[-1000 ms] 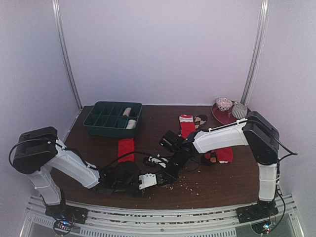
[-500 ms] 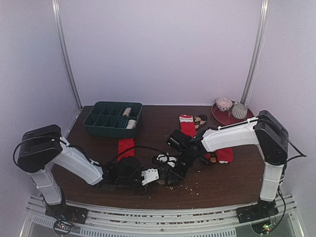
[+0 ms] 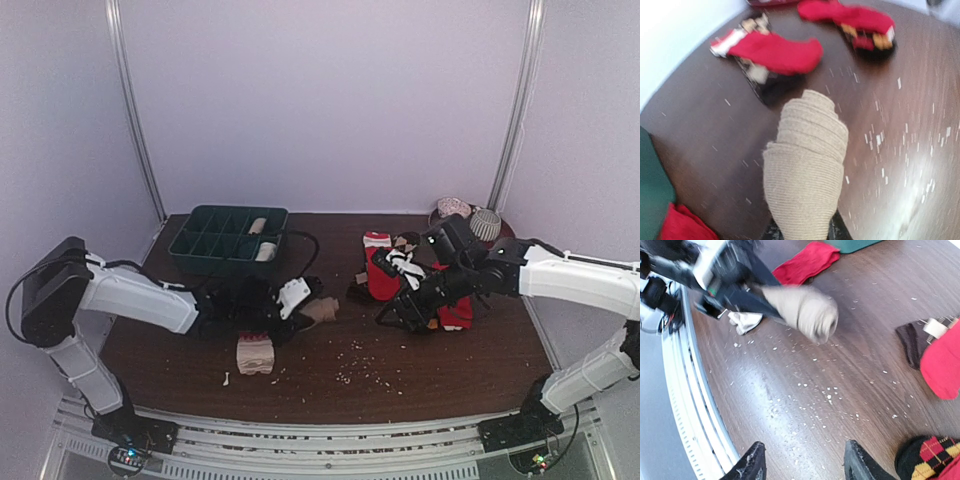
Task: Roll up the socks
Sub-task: Place a pair of socks in the storage box.
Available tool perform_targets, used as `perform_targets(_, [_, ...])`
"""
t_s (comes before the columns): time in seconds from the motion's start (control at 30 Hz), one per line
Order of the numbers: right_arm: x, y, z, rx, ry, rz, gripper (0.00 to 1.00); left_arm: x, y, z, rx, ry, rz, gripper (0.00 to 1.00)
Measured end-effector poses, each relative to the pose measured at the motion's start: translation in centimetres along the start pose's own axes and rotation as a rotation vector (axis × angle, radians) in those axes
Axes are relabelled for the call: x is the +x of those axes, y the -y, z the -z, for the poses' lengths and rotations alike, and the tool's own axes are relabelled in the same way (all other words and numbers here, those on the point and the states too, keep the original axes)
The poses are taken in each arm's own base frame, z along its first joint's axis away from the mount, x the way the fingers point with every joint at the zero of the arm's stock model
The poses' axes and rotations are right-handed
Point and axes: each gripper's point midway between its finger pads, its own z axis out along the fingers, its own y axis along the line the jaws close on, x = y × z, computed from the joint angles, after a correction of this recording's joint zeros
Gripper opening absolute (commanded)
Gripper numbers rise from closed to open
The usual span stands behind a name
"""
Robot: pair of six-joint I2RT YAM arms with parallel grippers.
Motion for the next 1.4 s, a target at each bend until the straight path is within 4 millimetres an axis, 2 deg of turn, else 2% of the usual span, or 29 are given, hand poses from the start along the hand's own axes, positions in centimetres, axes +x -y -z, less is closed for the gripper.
perform_targets(0.03, [0.1, 0.3, 0.2, 0.007, 0.014, -0.015, 0.54, -1.9, -0.8, 0.4, -0.012, 0.035, 0.020, 0.00])
perform_targets(0.2, [1.1, 1.3, 0.0, 0.018, 0.038, -0.082, 0.53, -8.5, -5.5, 2.9, -0.089, 0.162, 0.106, 0.00])
perform_targets(0.27, [1.4, 1.6, -0.1, 0.019, 0.042, -0.103, 0.53, -10.1, -8.2, 3.9, -0.144, 0.190, 0.144, 0.00])
perform_targets(0.33, [1.3, 1.9, 0.0, 0.025, 0.055, -0.116, 0.55, -10.2, -11.3, 4.9, -0.206, 0.203, 0.195, 0.00])
perform_targets(0.43, [0.5, 2.2, 0.8, 0.033, 0.095, -0.124, 0.56, -8.3, -17.3, 7.0, -0.327, 0.191, 0.309, 0.00])
perform_targets(0.47, [0.1, 2.2, 1.1, 0.036, 0.113, -0.124, 0.56, -7.8, -18.0, 7.3, -0.345, 0.186, 0.332, 0.00])
perform_targets(0.5, [-0.2, 2.3, 1.4, 0.038, 0.129, -0.123, 0.56, -6.6, -20.5, 8.2, -0.402, 0.177, 0.375, 0.00])
perform_targets(0.53, [-0.5, 2.3, 1.8, 0.040, 0.143, -0.121, 0.56, -5.7, -22.1, 8.8, -0.443, 0.166, 0.409, 0.00])
perform_targets(0.63, [-0.9, 2.4, 2.3, 0.046, 0.164, -0.123, 0.56, -3.1, -24.8, 9.7, -0.520, 0.124, 0.501, 0.00])
perform_targets(0.73, [-1.0, 2.6, 2.4, 0.050, 0.170, -0.131, 0.56, -1.5, -25.7, 8.7, -0.540, 0.081, 0.576, 0.00])
perform_targets(0.9, [-1.1, 3.0, 2.6, 0.062, 0.182, -0.153, 0.56, -0.1, -27.1, 5.6, -0.558, 0.010, 0.702, 0.00])
perform_targets(0.97, [-1.1, 3.1, 2.7, 0.067, 0.189, -0.157, 0.55, 0.5, -27.7, 5.0, -0.589, -0.019, 0.749, 0.00])
perform_targets(1.23, [-0.1, 3.7, 2.5, 0.078, 0.175, -0.182, 0.55, 1.6, -29.2, 6.0, -0.672, -0.029, 0.826, 0.00])
perform_targets(1.4, [0.3, 4.0, 2.5, 0.086, 0.158, -0.197, 0.55, 4.1, -31.1, 7.5, -0.719, -0.050, 0.865, 0.00])
